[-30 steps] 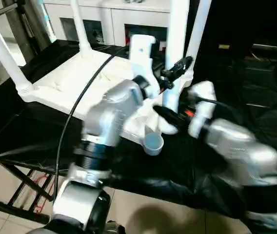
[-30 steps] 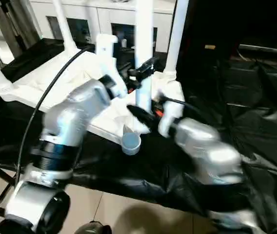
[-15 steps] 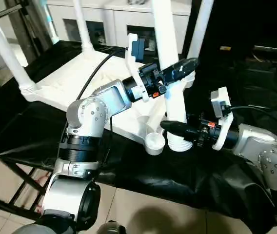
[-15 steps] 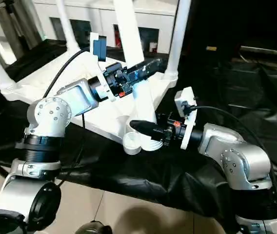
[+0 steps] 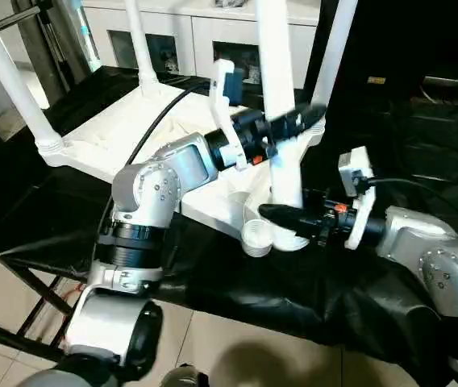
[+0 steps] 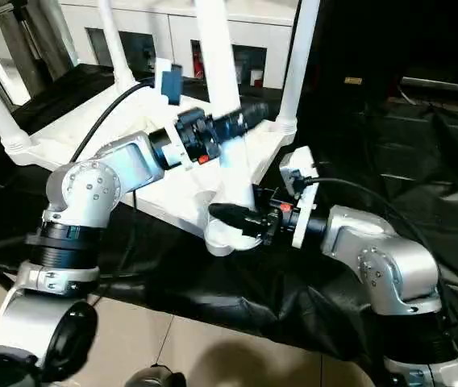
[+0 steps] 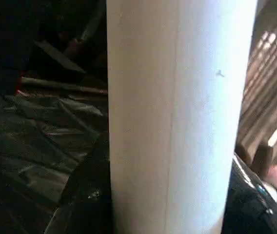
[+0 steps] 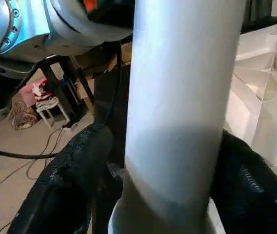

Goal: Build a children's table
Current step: Pick table leg

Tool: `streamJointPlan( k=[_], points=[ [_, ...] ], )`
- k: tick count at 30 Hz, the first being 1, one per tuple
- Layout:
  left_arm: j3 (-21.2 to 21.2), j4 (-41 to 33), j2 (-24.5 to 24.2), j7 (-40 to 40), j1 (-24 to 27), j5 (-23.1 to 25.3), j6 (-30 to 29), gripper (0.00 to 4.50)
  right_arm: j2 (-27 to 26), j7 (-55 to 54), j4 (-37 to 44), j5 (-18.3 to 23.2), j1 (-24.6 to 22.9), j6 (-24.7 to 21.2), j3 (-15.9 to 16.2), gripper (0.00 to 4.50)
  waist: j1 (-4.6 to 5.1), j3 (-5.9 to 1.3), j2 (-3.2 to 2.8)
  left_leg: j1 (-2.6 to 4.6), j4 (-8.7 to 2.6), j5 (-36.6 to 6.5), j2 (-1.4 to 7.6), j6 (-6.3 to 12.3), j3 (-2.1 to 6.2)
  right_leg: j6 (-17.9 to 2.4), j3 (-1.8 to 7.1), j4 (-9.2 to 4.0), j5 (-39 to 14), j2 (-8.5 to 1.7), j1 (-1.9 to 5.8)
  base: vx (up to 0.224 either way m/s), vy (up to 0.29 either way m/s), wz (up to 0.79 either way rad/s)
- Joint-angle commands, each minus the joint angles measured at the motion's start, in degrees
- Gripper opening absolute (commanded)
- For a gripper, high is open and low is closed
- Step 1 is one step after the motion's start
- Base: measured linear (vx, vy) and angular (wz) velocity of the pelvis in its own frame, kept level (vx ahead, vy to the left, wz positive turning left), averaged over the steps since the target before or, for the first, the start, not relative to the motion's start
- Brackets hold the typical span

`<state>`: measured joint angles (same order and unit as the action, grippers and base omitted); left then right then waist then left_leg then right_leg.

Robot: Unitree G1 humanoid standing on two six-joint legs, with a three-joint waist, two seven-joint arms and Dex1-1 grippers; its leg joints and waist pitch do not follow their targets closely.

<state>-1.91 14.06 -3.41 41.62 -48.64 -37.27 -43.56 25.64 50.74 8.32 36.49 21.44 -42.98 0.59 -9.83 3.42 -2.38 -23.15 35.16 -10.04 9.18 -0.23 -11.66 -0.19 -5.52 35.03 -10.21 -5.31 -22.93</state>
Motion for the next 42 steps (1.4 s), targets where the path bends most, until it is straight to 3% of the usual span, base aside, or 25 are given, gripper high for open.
streamJointPlan(
  k=[1, 5, 17, 26, 42],
  points=[
    [1.6, -0.1, -1.0, 2.5, -2.3, 1.0, 0.6, 1.83, 1.1, 1.6, 1.3, 1.1, 0.9, -0.6, 0.0, 3.12, -0.09, -4.64, 1.25, 1.66, -4.06, -8.3, 4.41, 1.09, 2.54, -10.0, 3.35, -4.16, -12.8, -4.95, 2.74, 0.000, 0.000, 0.00],
    [3.7, -0.7, -2.9, 7.6, -2.8, 0.9, 0.5, 1.83, 3.0, 3.2, -0.1, 1.7, 2.1, -1.8, 0.2, 3.12, -0.12, -4.60, 1.20, 1.60, -3.94, -7.8, 4.34, 1.35, 2.46, -10.6, 3.39, -4.02, -12.2, -5.04, 2.78, 0.000, 0.000, 0.00],
    [5.7, -2.0, -2.8, 12.3, -2.8, -0.1, -0.2, 1.83, 4.4, 6.5, -3.4, 1.6, 5.3, -4.1, 2.5, 3.12, -0.15, -4.78, 1.29, 1.50, -3.68, -6.4, 4.39, 1.98, 2.41, -12.3, 3.32, -3.55, -9.9, -5.06, 2.96, 0.000, 0.000, 0.00],
    [5.7, -1.9, -2.9, 13.1, -2.9, -0.1, -0.2, 1.83, 5.0, 8.4, -4.3, 1.0, 6.4, -5.1, 4.2, 3.12, -0.20, -4.71, 1.27, 1.62, -3.72, -7.6, 4.50, 1.37, 2.45, -11.8, 3.34, -3.75, -12.3, -5.05, 2.83, 0.000, 0.000, 0.00],
    [6.5, -2.0, -3.0, 14.4, -2.8, 0.5, -0.6, 1.83, 5.3, 9.2, -5.2, 0.4, 6.7, -4.7, 4.9, 3.12, -0.21, -4.80, 1.16, 1.54, -3.64, -7.3, 4.45, 1.39, 2.46, -12.2, 3.37, -3.58, -10.7, -5.02, 2.93, 0.000, 0.000, 0.00]
  ],
)
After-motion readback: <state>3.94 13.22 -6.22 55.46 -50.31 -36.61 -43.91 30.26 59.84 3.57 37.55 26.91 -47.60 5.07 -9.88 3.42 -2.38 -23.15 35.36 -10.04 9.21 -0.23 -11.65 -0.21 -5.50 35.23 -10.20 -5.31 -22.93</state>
